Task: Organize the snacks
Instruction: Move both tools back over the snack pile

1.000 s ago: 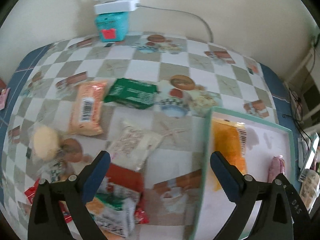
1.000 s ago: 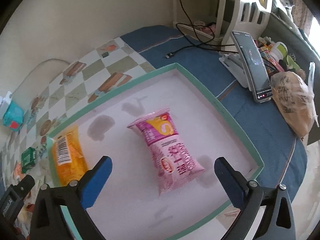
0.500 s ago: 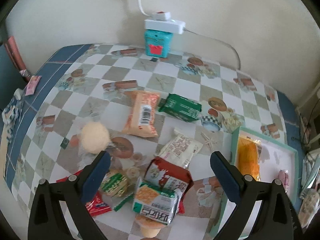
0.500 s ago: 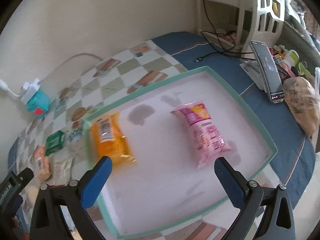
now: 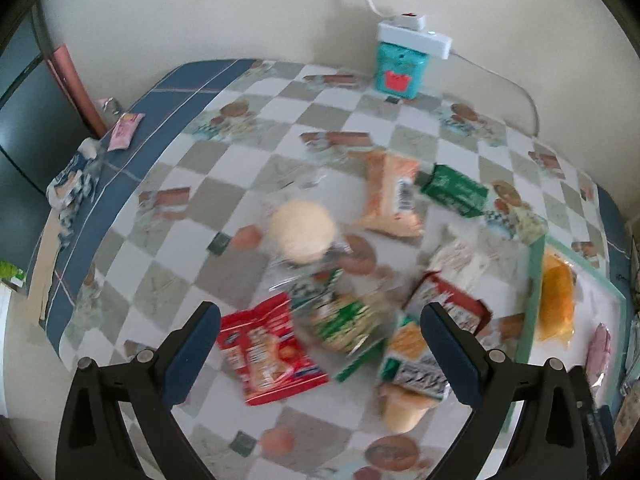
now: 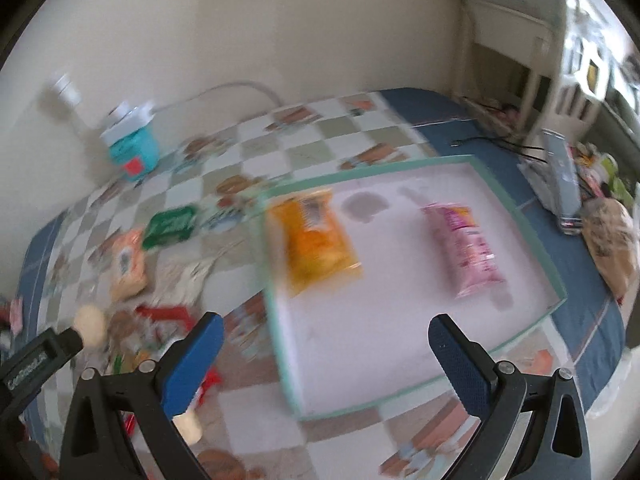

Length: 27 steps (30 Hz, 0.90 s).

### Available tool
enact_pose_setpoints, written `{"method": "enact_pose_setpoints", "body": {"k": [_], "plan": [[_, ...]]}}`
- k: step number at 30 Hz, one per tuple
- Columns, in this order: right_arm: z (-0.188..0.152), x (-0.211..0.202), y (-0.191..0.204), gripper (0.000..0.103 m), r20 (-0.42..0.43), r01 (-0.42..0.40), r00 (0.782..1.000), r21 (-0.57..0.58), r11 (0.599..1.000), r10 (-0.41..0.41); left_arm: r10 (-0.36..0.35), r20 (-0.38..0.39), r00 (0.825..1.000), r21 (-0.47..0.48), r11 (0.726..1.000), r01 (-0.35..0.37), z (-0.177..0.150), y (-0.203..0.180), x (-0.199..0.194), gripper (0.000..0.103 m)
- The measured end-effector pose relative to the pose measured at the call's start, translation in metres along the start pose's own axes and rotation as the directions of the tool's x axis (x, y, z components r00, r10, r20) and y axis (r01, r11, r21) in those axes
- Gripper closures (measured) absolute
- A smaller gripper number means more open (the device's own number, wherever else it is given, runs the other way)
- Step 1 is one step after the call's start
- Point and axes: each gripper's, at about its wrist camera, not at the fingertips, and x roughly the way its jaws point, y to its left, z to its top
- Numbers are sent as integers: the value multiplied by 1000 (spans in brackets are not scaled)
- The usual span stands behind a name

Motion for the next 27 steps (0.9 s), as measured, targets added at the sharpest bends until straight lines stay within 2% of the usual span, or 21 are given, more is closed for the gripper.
{"method": "enact_pose_setpoints", "body": {"k": [5,11,19,23,27], "plan": [[-19,-1,32,0,-55,-69,996,-64,996,66,9,32,999,-26,1000,-8,-2,28,-10,3],[-27,-2,49,0,-78,-124,990,-95,988,116,8,47,999,-23,1000,-7,-5,54,-16,3],[-31,1,61,0,-112,-155,983,-109,982,143,13,65,998,-148,989,-4,-5,105,-24,3],[-37,5,72,0,-148,-179,976,-132,975,160,16,50,999,-192,981,-6,-7,121,-20,3],[-45,9,86,0,-183,-210,967,-177,962,177,3,16,1000,-197,980,1,-10,124,-10,3]]}}
